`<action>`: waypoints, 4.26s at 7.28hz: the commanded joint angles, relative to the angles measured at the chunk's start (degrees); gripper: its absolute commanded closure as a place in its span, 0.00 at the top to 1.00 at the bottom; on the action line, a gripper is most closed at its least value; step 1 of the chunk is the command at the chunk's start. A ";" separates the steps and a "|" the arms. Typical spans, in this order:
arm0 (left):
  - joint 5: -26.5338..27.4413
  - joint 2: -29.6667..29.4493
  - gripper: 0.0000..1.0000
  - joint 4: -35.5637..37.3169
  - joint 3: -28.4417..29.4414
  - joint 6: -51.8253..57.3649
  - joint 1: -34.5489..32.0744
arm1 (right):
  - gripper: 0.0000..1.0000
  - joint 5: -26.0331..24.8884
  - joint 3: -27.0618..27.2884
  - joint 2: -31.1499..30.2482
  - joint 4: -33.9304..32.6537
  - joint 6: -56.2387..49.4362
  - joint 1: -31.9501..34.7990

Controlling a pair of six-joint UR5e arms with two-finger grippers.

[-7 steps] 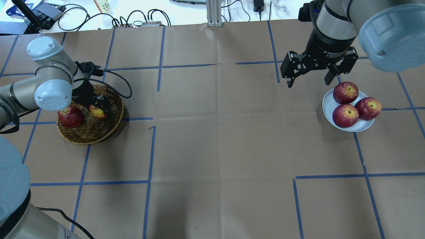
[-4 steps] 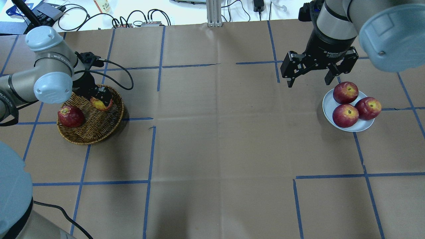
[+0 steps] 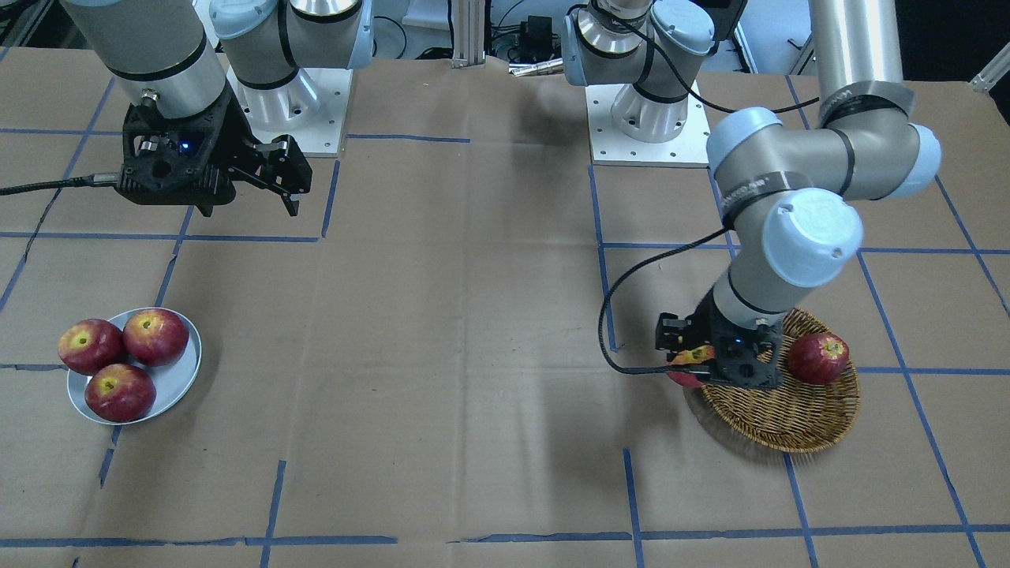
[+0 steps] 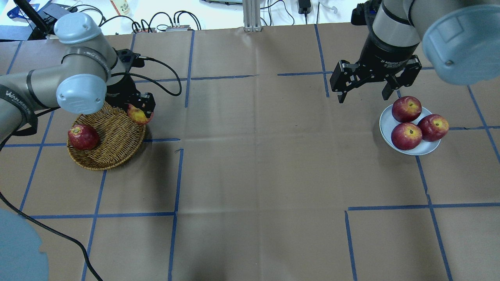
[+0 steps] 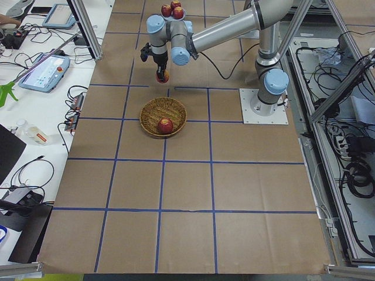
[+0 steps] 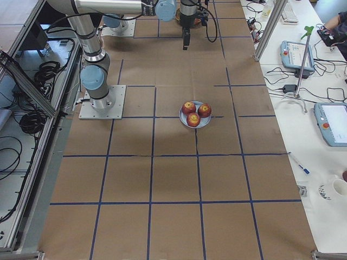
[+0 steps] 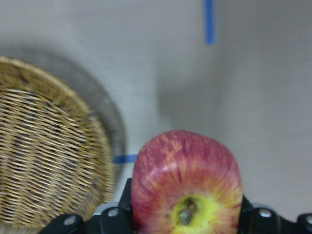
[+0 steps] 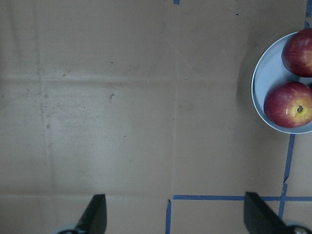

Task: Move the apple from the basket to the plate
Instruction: 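Carry the apple with the left gripper to the table center and release, then raise the left gripper away while the right gripper moves over the apple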

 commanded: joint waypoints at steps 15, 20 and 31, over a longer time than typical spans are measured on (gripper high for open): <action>-3.09 -16.82 0.84 7.33 10.87 -14.65 -20.85 | 1.00 0.00 0.06 0.11 0.00 0.06 0.00; -2.49 -10.07 0.99 -5.60 18.13 -14.92 -19.72 | 1.00 -0.18 0.06 0.46 -0.09 -0.02 -0.09; -0.46 2.43 0.99 -22.99 20.37 3.28 3.49 | 1.00 -0.61 -17.08 26.97 -11.46 21.92 18.25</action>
